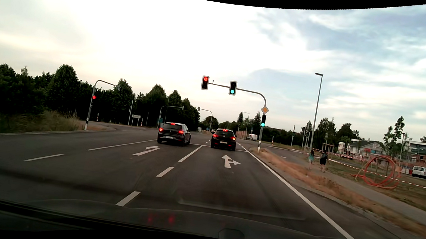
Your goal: Follow the waypoints while adhering to traffic rules and regulations
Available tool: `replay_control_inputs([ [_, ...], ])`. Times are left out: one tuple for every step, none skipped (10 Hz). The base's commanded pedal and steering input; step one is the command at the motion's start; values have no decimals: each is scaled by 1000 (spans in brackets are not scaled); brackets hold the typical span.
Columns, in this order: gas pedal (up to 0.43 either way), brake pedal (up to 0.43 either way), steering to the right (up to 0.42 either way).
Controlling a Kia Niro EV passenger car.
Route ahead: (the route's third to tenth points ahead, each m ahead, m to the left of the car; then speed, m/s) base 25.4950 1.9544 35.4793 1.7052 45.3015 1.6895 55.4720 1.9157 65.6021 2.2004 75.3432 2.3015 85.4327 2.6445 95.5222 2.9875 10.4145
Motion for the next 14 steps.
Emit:
replay_control_inputs([
  [0,226,0],
  [0,226,0],
  [0,226,0],
  [0,226,0],
  [0,226,0],
  [0,171,0],
  [0,49,0],
  [0,6,1],
  [0,12,1],
  [0,6,1],
  [0,6,0],
  [0,6,0],
  [0,6,0],
  [59,6,0],
])
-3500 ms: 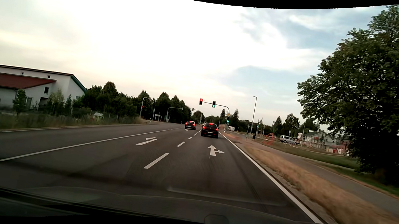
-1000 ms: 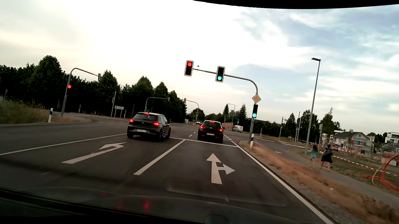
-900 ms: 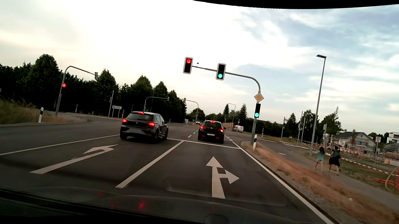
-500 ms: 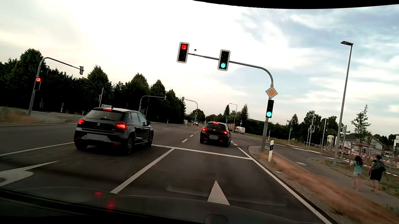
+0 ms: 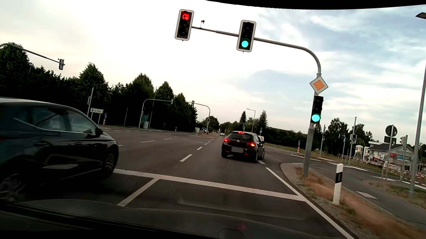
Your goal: Follow the waypoints while adhering to traffic rules and regulations
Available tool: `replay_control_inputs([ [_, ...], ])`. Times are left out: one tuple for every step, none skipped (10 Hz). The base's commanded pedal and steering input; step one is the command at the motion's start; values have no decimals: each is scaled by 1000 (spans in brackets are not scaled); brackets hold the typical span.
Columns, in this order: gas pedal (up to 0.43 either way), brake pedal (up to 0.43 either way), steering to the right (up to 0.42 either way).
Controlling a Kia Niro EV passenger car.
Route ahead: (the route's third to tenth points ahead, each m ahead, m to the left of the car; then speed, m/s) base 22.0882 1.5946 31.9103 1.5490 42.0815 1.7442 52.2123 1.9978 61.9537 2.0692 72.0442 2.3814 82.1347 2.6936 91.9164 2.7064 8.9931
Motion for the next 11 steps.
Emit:
replay_control_inputs([
  [118,6,0],
  [130,6,0],
  [130,6,0],
  [130,6,0],
  [130,6,0],
  [130,12,0],
  [150,6,0],
  [150,6,0],
  [150,12,0],
  [150,6,1],
  [150,12,3],
])
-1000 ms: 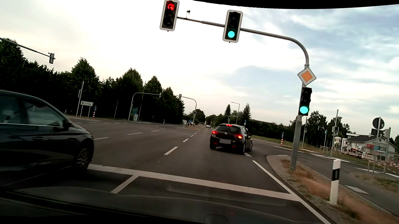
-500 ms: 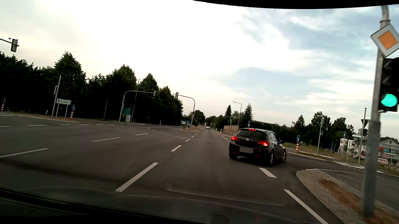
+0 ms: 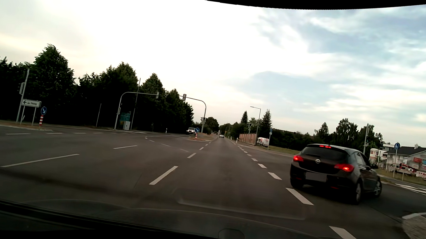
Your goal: Follow the waypoints while adhering to traffic rules and regulations
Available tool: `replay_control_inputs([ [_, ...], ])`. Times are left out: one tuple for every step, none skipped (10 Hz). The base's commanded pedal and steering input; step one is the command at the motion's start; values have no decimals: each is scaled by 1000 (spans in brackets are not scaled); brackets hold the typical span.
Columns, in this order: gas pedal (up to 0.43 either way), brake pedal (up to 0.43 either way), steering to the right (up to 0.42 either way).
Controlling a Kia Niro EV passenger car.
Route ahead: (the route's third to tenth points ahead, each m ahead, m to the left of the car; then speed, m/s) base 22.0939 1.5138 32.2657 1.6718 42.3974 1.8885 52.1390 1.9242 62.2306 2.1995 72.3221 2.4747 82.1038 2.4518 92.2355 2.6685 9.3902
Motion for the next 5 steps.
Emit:
replay_control_inputs([
  [150,12,3],
  [150,6,3],
  [150,6,3],
  [150,6,3],
  [150,6,3],
])
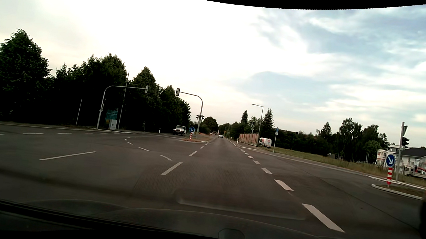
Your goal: Follow the waypoints while adhering to traffic rules and regulations
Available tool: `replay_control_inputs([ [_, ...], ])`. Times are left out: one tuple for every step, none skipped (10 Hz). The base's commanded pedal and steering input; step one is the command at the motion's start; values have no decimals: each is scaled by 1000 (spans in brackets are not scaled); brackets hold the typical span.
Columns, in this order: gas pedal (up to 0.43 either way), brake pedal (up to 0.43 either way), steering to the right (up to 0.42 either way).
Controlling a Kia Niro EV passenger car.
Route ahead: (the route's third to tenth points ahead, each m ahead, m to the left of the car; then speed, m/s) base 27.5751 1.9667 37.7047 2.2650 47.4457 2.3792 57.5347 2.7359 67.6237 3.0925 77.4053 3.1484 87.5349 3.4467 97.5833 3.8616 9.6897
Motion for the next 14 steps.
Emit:
replay_control_inputs([
  [150,6,3],
  [150,6,3],
  [169,6,3],
  [177,6,3],
  [177,12,3],
  [177,6,3],
  [177,6,3],
  [177,6,3],
  [177,6,2],
  [177,6,2],
  [177,6,3],
  [189,12,2],
  [197,6,2],
  [197,6,2],
])
